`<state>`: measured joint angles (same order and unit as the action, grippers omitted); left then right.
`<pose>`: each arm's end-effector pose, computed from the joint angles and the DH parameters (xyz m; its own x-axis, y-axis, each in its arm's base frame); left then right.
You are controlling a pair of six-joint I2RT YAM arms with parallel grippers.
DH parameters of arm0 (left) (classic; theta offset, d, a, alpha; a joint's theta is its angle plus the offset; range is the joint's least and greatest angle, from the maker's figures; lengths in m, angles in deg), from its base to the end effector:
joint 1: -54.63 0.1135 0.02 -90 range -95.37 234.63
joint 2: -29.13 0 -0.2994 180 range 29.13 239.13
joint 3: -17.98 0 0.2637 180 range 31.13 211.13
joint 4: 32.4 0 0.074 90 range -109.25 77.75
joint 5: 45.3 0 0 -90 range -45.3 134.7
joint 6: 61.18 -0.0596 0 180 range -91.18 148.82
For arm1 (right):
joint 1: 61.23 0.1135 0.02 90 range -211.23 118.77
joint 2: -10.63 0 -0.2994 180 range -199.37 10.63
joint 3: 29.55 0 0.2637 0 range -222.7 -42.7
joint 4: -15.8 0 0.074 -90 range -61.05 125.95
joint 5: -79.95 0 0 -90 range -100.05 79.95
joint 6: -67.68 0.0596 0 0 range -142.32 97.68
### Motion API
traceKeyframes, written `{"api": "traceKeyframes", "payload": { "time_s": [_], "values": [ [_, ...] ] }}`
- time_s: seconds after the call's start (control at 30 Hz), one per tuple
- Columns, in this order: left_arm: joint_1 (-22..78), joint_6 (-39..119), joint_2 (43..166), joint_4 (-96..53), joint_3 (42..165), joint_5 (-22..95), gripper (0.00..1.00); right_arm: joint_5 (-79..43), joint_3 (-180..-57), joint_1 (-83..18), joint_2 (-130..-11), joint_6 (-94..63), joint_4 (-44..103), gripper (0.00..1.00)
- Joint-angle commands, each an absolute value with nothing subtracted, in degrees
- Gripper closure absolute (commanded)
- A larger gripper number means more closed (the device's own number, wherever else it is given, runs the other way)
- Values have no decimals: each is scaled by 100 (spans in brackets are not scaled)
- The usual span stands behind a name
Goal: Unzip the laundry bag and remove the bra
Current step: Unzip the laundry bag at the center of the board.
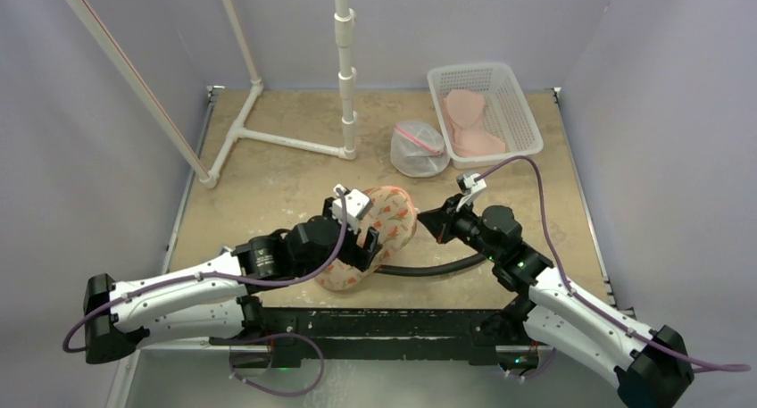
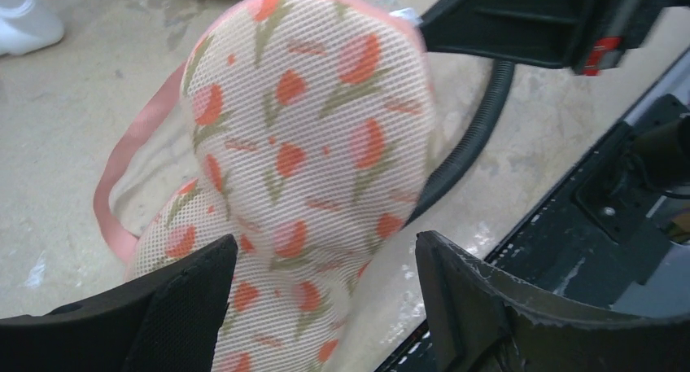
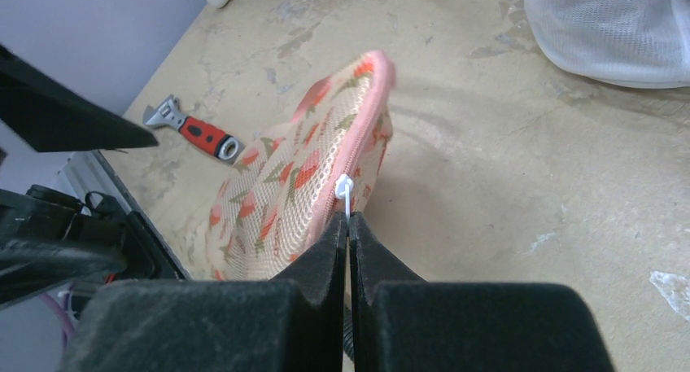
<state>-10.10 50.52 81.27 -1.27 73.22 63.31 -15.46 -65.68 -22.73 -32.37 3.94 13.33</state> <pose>0.1089 -0.1861 0.3028 -0.4588 0.1511 -0.8756 0.6104 0.7697 -0.1870 0.1497 0.1263 0.2759 -0.3606 0.2760 -0.8910 -0.5952 0.6674 0.4476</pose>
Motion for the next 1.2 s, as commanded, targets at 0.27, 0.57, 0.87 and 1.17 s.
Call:
{"api": "traceKeyframes", "payload": {
  "time_s": [0.27, 0.57, 0.87, 1.17],
  "values": [
    [-2825, 5259, 10363, -701, 8669, 8875, 21, -1680, -6482, -2256, -3290, 499, 1017, 100],
    [-2816, 5375, 11287, -852, 8886, 10114, 28, -1954, -6450, -2228, -3150, 807, 966, 100],
    [-2601, 5285, 11639, -872, 8961, 10367, 46, -2291, -6531, -2194, -3075, 907, 944, 100],
    [-2597, 3726, 10740, -1644, 8642, 9583, 97, -2309, -6704, -2194, -3002, 881, 1026, 100]
  ]
}}
